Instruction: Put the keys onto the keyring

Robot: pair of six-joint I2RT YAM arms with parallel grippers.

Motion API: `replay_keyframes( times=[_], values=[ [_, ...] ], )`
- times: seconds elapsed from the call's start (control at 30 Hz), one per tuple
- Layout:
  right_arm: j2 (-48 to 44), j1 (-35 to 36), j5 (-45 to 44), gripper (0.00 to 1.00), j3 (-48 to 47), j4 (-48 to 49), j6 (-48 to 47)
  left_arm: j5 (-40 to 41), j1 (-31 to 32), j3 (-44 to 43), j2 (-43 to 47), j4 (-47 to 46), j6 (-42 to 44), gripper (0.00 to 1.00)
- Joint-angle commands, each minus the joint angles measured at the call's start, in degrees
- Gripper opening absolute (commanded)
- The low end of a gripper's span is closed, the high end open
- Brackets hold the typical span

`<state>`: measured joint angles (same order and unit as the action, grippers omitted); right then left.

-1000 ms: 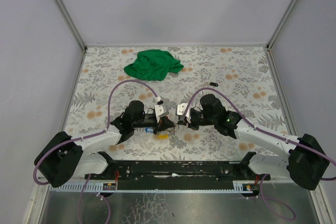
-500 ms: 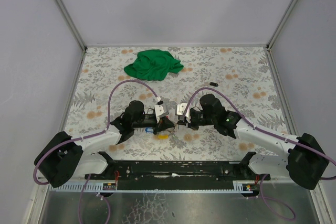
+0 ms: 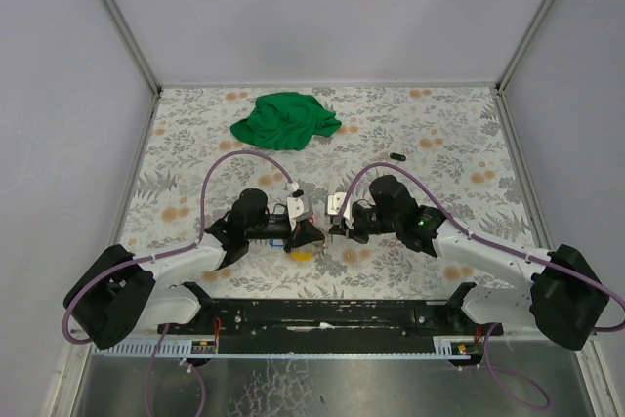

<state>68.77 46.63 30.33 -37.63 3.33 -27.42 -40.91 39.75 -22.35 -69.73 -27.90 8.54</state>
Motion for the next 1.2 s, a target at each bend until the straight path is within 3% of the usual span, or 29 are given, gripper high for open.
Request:
replay_keyframes(
  times=[0.0,0.27,0.57,0.8,1.17],
  values=[
    [0.5,0.9,3.1,0.0,-0.9,3.5,-0.5,-4.2,0.2,-0.2,0.4,-7.9,-1.0,0.0],
    [1.3,1.2,5.5,0.0,-1.7,2.8,-1.6,-5.0,0.2,-0.5,-0.1,-7.5,-0.8,0.0],
    [-2.4,1.4,3.9,0.0,-0.4,1.5,-2.0,1.3,0.2,-1.6,-0.4,-5.1,-2.3,0.0],
    [-0.8,1.4,4.2,0.0,-2.4,-0.4,-1.7,1.2,0.3,-2.2,-0.9,-3.7,-1.7,0.0],
    [1.0,1.8,1.7,0.0,-2.7,-2.0,-2.5,2.7,0.2,-0.7,0.6,-7.3,-4.4,0.0]
  ],
)
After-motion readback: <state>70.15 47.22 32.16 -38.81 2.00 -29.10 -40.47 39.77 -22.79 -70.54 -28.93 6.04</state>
